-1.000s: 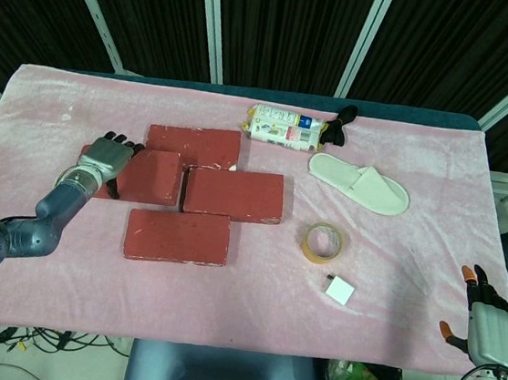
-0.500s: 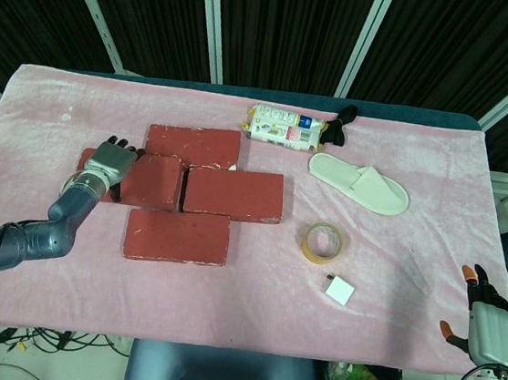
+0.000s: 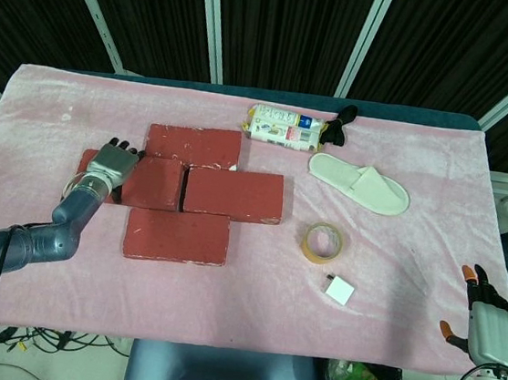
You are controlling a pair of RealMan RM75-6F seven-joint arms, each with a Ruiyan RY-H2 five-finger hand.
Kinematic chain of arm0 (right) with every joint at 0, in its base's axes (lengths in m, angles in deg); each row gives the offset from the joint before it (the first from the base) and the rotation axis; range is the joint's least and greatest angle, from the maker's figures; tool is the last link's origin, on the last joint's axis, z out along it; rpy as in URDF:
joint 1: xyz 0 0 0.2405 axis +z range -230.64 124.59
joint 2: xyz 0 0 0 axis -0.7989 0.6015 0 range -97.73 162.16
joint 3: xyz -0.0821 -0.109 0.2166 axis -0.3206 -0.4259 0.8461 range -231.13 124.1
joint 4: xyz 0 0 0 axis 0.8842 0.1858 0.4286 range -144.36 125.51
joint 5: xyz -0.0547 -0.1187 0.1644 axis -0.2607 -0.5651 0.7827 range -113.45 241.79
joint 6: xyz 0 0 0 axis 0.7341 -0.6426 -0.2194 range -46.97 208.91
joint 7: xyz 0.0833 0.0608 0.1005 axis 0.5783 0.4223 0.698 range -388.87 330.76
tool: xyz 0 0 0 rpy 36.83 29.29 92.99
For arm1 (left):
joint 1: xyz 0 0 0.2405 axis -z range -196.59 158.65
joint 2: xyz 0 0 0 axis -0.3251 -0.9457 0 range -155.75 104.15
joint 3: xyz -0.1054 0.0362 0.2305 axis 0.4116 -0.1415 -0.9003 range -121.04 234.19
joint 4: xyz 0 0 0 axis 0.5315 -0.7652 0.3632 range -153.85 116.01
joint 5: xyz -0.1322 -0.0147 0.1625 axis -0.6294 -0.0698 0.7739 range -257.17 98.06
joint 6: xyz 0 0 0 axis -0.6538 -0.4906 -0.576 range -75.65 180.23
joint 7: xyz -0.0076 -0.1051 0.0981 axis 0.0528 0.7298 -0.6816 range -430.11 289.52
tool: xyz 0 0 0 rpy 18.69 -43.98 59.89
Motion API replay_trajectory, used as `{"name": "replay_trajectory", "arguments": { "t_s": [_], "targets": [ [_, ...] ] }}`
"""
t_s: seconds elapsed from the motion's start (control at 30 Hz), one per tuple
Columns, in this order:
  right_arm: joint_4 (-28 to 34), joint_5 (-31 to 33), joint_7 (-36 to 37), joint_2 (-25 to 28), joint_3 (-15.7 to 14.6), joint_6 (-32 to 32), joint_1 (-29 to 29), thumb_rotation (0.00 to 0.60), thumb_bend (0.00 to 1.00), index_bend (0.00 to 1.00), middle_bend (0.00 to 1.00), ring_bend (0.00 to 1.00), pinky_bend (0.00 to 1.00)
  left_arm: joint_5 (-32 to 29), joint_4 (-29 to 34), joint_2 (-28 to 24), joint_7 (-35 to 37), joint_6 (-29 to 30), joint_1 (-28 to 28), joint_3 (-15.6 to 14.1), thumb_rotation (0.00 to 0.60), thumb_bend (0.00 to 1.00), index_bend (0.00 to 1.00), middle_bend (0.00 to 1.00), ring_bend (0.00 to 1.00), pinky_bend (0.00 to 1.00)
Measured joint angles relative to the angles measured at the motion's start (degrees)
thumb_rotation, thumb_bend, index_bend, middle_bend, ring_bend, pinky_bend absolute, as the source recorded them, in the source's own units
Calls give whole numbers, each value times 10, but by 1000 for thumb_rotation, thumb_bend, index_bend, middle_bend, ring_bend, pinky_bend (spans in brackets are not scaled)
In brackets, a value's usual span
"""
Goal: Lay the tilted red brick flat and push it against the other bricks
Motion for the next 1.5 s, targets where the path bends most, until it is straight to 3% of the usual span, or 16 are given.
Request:
{"name": "replay_trajectory", "arguments": {
  "t_s": [1.5],
  "targets": [
    [3, 6, 2, 3, 0, 5, 2, 600, 158, 76, 10, 153, 231, -60, -7, 31, -27, 18, 21, 5, 600, 41, 139, 194, 0, 0]
  ]
}}
